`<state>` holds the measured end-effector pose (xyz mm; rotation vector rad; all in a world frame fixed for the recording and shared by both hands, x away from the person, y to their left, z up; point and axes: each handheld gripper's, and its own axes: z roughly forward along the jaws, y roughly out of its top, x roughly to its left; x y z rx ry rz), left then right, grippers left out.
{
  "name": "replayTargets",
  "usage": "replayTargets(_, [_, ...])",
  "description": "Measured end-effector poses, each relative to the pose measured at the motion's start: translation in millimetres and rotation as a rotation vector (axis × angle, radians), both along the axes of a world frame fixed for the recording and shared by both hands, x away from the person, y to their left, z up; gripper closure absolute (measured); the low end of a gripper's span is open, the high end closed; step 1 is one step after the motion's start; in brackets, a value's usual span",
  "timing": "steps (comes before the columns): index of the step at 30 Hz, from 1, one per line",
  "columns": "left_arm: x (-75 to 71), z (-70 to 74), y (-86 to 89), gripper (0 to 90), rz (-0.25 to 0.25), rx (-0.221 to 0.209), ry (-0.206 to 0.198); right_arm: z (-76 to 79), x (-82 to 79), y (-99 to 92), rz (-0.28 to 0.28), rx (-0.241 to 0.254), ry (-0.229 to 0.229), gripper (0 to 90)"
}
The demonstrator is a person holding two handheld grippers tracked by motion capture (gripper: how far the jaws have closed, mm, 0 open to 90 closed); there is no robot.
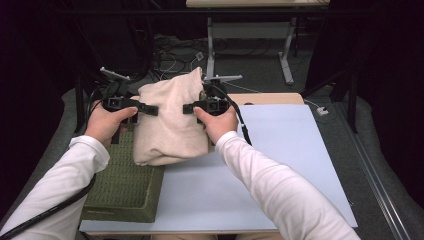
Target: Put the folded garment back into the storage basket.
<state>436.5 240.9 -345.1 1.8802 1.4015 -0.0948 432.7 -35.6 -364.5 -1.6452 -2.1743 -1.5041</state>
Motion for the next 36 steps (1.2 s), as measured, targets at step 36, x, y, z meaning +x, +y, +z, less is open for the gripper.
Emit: replayTargets(36, [-6.5, 7.3, 67.6, 56.4, -0.007, 0.069, 0.05, -3.7, -11.2, 73.0, 0.019, 0.011, 0.014, 62.0])
